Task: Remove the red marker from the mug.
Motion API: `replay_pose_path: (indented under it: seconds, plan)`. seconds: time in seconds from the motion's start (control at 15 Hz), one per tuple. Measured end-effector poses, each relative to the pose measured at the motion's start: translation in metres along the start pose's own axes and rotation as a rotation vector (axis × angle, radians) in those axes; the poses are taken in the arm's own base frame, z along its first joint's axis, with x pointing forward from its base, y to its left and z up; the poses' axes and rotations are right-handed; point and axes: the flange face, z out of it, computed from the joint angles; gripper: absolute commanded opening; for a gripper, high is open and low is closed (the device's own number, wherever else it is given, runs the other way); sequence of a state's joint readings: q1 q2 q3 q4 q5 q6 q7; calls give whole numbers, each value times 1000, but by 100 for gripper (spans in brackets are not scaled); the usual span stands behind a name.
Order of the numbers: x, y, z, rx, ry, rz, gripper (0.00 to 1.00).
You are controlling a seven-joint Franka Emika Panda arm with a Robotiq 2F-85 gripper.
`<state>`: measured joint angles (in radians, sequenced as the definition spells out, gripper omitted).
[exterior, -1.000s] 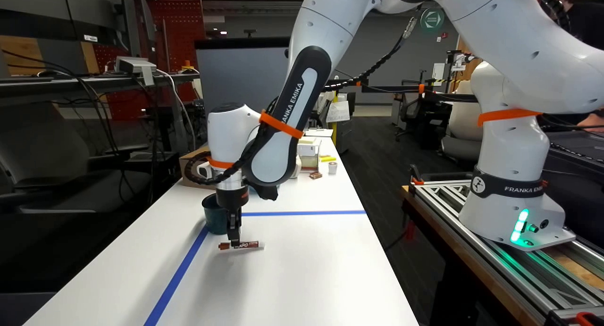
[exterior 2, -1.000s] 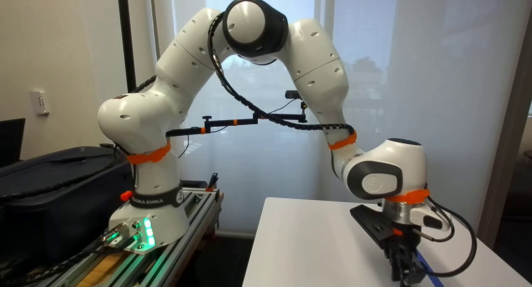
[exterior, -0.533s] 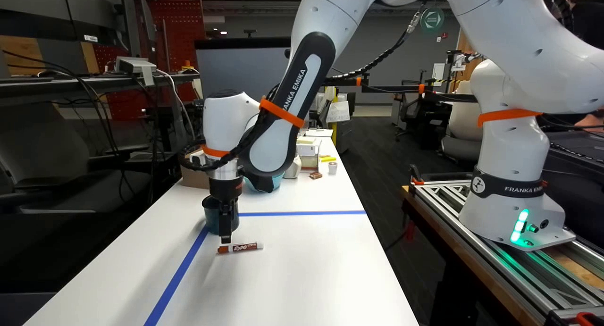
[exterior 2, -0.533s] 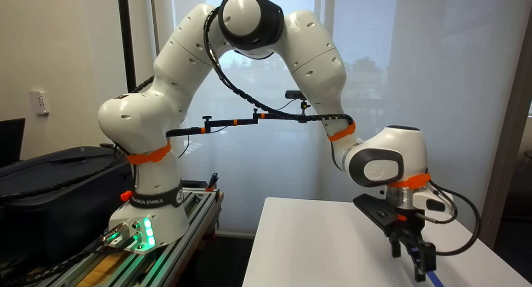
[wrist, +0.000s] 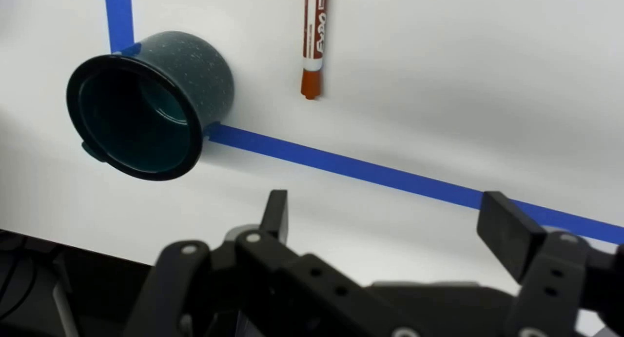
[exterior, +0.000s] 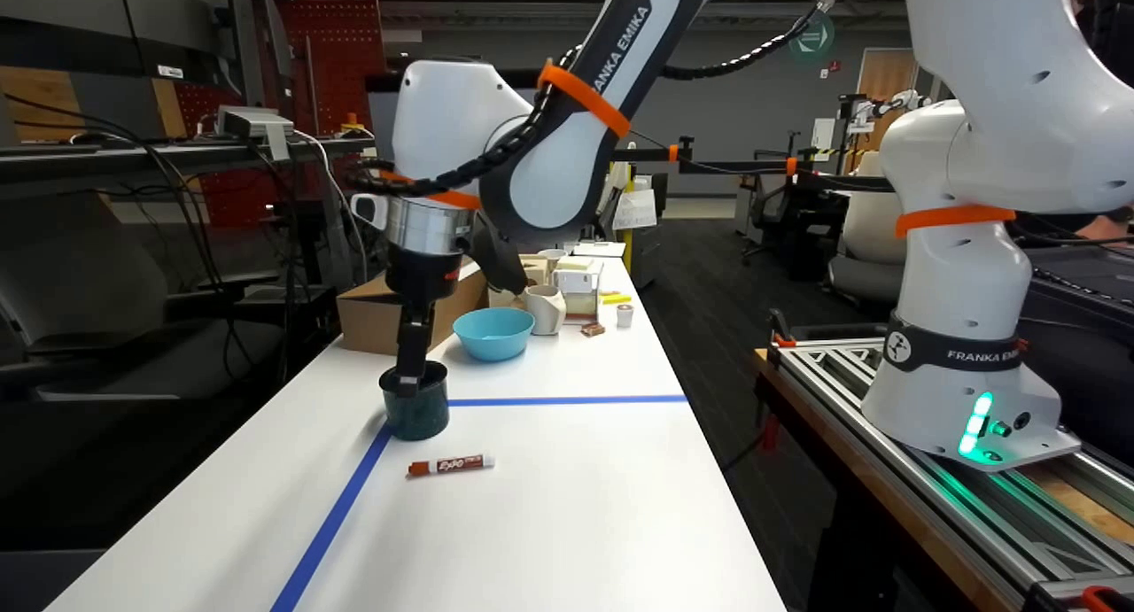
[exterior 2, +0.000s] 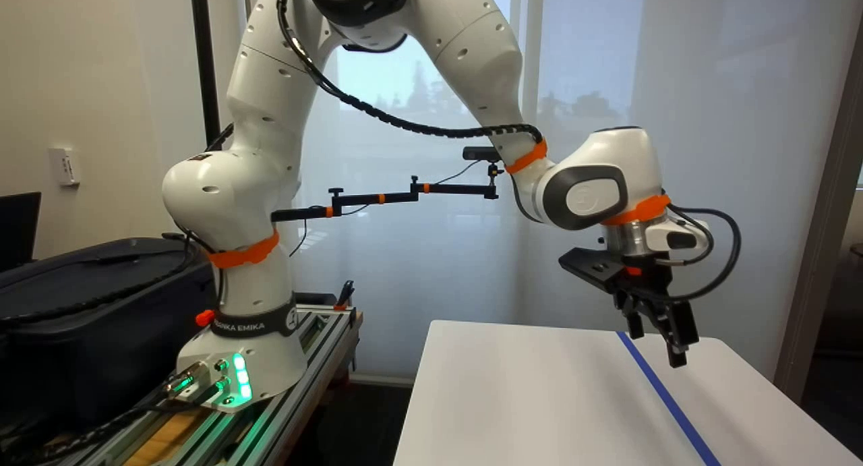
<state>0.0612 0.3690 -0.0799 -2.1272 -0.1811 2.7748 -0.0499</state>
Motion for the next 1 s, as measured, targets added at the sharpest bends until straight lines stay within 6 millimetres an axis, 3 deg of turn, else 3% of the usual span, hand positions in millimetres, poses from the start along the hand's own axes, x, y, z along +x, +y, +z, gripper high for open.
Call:
replay_pose_path:
  seconds: [0.4,1.0]
  plan:
    - [-16,-19,-73,-79,-94,175,100]
    - [-18,-17,-60,-78,-108,173,100]
